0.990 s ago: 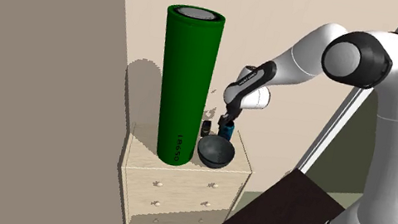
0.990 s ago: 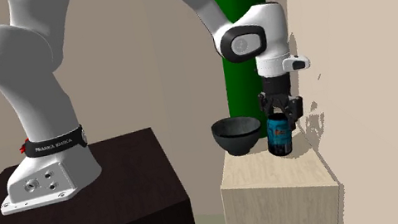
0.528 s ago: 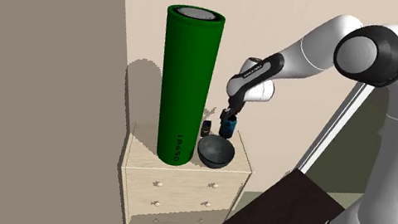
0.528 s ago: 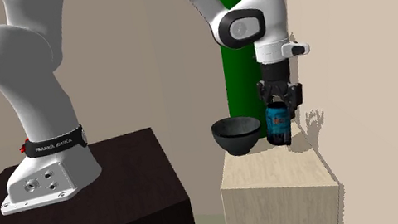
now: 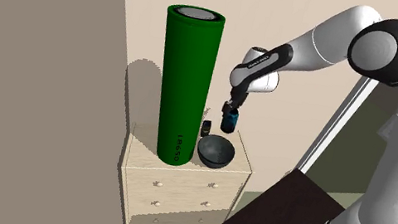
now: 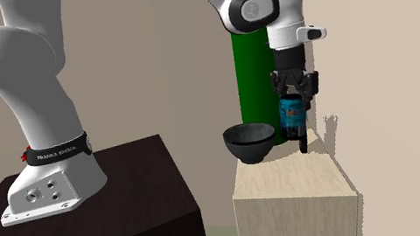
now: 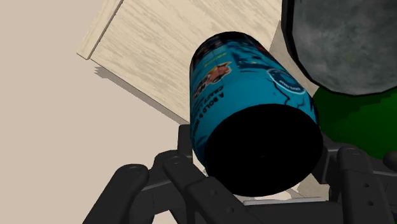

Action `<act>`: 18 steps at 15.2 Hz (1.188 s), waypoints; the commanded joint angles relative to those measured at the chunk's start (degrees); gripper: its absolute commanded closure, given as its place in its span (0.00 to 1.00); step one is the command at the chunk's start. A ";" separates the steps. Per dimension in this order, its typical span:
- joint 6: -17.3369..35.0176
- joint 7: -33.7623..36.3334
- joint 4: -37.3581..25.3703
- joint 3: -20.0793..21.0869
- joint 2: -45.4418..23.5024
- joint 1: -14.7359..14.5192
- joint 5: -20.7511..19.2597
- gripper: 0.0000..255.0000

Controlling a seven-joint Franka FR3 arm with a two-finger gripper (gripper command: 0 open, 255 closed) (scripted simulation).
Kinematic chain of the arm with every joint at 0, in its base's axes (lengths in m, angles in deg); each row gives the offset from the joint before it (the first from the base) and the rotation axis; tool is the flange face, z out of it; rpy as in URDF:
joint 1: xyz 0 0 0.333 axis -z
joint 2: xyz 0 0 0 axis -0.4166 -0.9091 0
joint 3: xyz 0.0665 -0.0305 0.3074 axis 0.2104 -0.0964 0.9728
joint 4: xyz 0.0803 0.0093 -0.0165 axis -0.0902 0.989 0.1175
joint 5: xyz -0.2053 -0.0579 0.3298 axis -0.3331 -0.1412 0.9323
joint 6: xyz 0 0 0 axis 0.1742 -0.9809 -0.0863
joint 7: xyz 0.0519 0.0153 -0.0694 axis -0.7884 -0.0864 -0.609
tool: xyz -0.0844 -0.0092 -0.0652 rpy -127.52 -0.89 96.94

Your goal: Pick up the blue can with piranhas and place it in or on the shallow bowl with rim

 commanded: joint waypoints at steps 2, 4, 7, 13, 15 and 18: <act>-1.80 0.38 0.01 -0.32 1.84 -0.17 -0.53 1.00; -3.06 0.67 -0.16 -0.50 2.94 -0.29 -0.89 1.00; -4.98 1.10 -0.52 -0.74 4.53 -0.44 -1.41 1.00; -7.32 2.90 0.62 -0.83 8.14 -1.44 -2.55 1.00; -6.66 5.50 4.07 -0.35 11.09 -3.03 -3.47 1.00; -6.00 9.65 8.75 0.68 15.33 -5.28 -4.88 1.00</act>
